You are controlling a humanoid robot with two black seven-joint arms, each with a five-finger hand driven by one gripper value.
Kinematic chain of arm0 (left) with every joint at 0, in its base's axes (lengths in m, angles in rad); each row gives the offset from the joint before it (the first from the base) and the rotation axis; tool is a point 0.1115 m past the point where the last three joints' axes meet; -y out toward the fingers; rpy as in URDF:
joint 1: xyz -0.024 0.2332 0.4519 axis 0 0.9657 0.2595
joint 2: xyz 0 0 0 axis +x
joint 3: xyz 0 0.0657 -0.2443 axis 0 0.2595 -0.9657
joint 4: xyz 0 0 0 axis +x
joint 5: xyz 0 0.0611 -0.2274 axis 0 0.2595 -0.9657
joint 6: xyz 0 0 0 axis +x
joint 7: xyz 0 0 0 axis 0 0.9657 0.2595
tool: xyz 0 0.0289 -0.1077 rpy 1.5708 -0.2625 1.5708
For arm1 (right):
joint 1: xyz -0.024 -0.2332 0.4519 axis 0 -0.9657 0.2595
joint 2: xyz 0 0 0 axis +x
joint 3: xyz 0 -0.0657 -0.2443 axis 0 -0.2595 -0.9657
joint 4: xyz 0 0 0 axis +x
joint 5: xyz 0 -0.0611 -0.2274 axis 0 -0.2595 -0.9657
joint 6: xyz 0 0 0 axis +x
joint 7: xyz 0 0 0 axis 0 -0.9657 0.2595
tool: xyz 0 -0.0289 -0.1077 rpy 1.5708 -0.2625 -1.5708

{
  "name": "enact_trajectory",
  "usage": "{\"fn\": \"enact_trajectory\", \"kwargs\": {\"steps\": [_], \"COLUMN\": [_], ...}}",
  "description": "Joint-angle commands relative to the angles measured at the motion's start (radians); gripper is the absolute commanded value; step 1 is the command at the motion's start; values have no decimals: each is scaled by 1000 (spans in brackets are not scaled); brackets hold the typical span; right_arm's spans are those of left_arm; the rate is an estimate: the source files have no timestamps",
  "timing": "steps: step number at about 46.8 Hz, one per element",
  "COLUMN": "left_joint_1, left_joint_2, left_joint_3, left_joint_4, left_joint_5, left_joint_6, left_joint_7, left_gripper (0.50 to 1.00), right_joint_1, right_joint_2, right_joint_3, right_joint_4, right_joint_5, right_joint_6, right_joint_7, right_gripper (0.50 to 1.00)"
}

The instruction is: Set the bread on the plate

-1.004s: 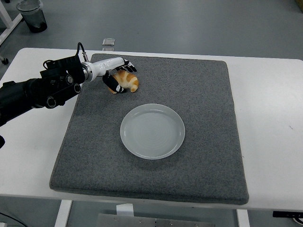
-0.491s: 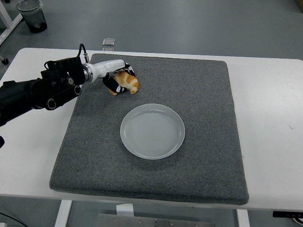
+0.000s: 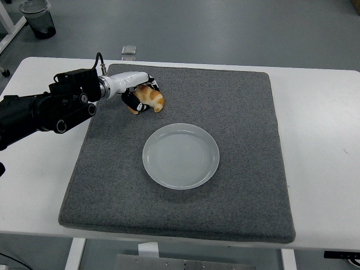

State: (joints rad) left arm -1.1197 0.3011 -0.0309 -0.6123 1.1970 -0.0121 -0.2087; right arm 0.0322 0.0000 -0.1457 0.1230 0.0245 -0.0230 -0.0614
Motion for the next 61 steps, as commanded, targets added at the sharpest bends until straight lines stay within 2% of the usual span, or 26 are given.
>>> {"fn": "enact_trajectory", "kwargs": {"steps": [1, 16, 26, 39, 61], "left_joint_1": [0, -31, -61, -129, -239], "left_joint_2": [0, 1, 15, 70, 190], "left_joint_3": [-1, -11, -17, -17, -17], "left_joint_4": [0, -3, -50, -107, -239], "left_joint_5": [0, -22, -42, -77, -114], "left_joint_6": [3, -2, -8, -19, -78], "left_joint_7": [-1, -1, 0, 0, 0], "left_gripper": [500, 500, 500, 500, 500], "right_joint_1": [0, 0, 0, 0, 0], "right_joint_2": [0, 0, 0, 0, 0], "right_joint_3": [0, 0, 0, 0, 0], "right_joint_4": [1, 0, 0, 0, 0], "right_joint_5": [0, 0, 0, 0, 0], "right_joint_6": [0, 0, 0, 0, 0], "right_joint_7": [0, -1, 0, 0, 0], "right_gripper": [932, 932, 930, 930, 930]}}
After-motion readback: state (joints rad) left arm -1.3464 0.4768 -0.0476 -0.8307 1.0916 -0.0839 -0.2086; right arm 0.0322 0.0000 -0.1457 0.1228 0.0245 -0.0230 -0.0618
